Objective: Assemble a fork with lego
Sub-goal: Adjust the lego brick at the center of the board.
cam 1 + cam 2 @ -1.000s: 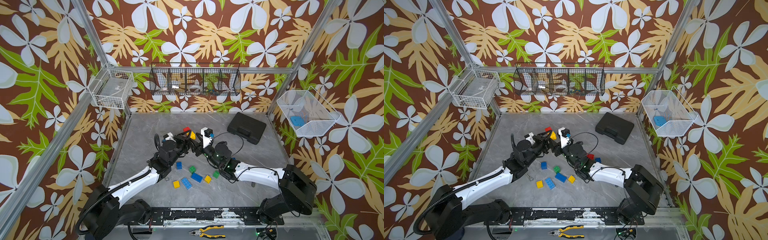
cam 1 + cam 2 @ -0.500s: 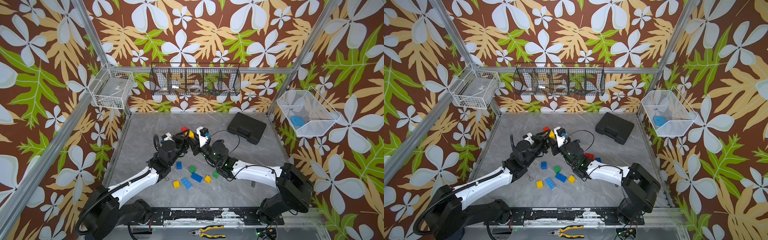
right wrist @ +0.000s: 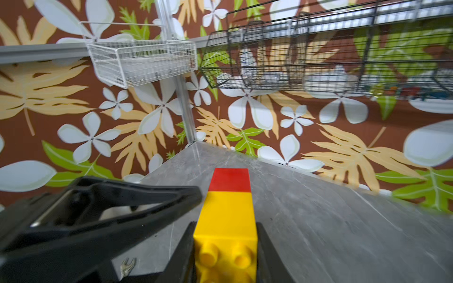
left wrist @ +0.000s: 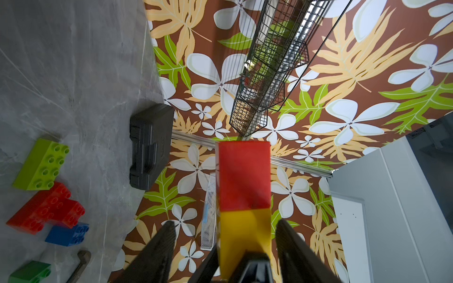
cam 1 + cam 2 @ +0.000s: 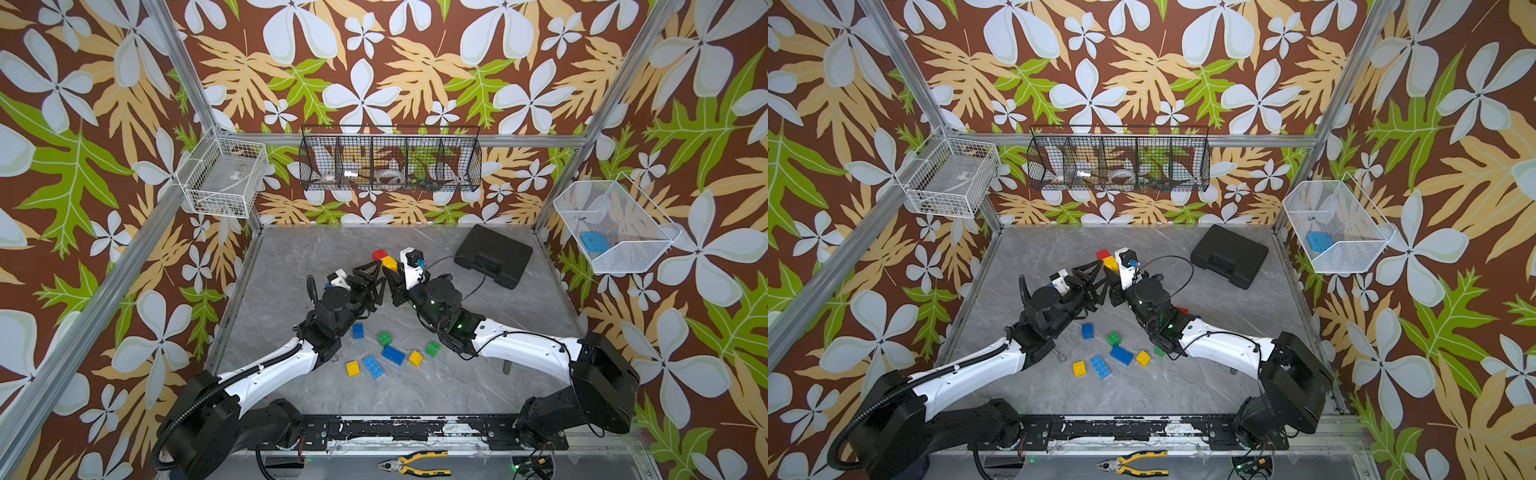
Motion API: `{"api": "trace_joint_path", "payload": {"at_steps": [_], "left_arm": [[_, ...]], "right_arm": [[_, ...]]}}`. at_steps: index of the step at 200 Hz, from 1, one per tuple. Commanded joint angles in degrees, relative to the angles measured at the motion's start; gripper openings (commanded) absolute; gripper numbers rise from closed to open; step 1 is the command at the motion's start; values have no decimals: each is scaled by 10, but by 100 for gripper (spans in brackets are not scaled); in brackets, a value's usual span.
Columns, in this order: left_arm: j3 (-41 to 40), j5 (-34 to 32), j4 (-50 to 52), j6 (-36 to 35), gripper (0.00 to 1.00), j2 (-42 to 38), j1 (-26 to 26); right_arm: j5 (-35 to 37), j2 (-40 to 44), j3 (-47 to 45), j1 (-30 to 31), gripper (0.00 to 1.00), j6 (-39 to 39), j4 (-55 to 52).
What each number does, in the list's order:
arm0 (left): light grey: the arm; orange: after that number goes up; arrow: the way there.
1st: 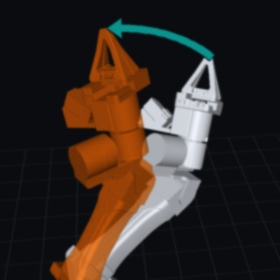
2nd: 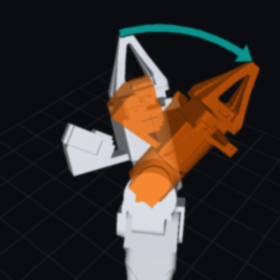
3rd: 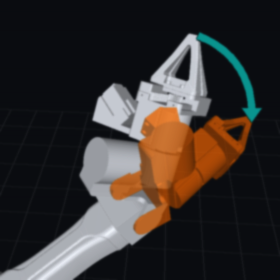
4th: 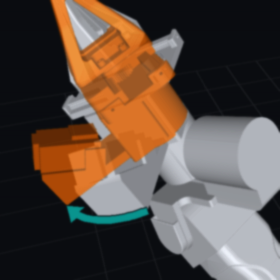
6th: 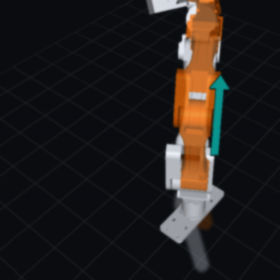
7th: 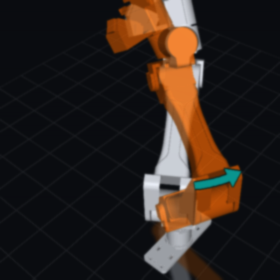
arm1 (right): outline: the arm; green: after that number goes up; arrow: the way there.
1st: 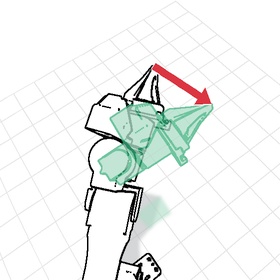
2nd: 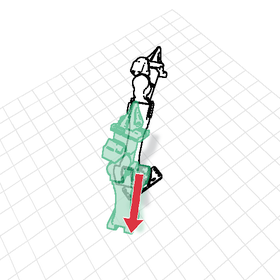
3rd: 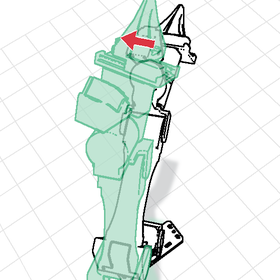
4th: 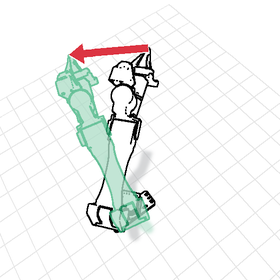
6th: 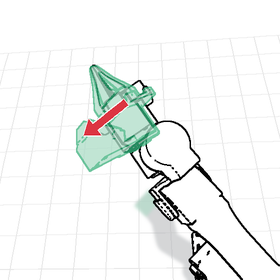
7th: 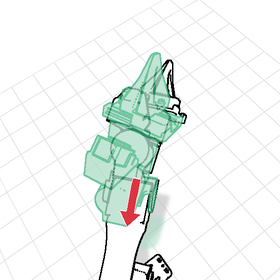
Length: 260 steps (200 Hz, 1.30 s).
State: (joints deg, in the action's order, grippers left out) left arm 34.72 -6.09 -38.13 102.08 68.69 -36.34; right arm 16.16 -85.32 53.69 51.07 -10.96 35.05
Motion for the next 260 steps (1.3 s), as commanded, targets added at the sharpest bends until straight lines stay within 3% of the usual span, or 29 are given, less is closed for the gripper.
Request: {"api": "trace_joint_path", "payload": {"at_steps": [1, 19, 46, 70, 89, 141, 181, 260], "left_arm": [[-4, 14, -17, -26, 84, -11, 13], [-5, -4, 78, -110, 95, -38, 27], [10, -60, 225, -333, 97, -76, 38], [17, -67, 275, -499, 97, -75, 38], [14, -42, 279, -565, 97, -56, 41], [-39, 41, 187, -589, 90, 7, 70], [-34, 124, 140, -618, 90, 54, 77], [-19, 147, 145, -646, 89, 87, 77]], "right_arm": [[51, 19, 10, -12, 21, -48, -80], [34, 40, 37, -36, 20, -74, -200], [-44, 29, 135, -82, 19, -89, -459], [-101, -27, 242, -102, 19, -57, -668], [-136, -99, 345, -105, 20, -22, -815], [-155, -237, 490, -106, 21, 32, -968], [-178, -299, 507, -105, 23, 36, -960], [-165, -347, 507, -101, 27, 24, -942]]}}
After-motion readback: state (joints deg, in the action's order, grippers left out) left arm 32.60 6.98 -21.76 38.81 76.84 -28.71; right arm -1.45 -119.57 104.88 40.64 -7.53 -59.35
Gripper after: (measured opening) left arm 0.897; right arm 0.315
